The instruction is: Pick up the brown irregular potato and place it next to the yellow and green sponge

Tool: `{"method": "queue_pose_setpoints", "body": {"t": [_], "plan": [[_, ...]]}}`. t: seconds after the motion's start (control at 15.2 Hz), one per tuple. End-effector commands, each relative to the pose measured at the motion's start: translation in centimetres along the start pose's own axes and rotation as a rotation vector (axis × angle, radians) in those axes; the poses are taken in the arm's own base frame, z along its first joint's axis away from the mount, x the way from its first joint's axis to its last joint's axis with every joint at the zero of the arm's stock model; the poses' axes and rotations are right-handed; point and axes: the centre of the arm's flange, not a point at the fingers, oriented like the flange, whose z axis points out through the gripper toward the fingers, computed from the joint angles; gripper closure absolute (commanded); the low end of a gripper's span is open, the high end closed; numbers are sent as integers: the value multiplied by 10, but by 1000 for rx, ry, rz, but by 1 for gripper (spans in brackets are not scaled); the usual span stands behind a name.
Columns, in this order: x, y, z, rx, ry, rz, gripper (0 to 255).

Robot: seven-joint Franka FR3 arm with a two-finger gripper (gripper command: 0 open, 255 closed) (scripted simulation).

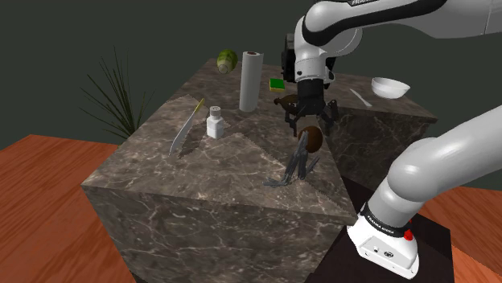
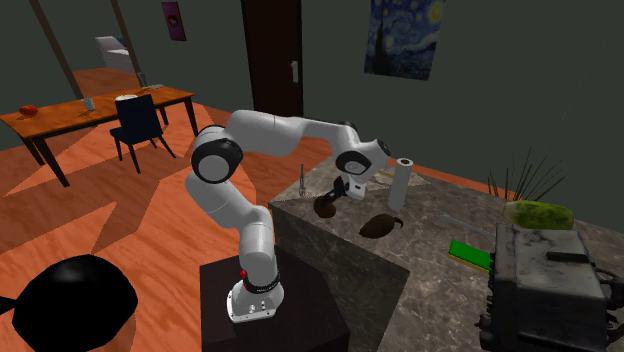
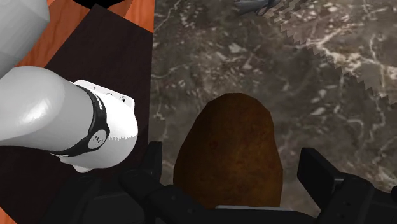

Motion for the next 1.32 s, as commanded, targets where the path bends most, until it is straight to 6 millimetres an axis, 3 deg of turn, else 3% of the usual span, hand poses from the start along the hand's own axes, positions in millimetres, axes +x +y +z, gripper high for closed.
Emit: {"method": "queue_pose_setpoints", "body": {"t": [0.0,0.33,0.4,0.99,1.25], "plan": [[0,0,2,0,0,0,0],[0,0,2,0,0,0,0],[0,0,2,0,0,0,255],[0,0,2,0,0,0,255],[-11,5,-16,0,0,0,255]]}}
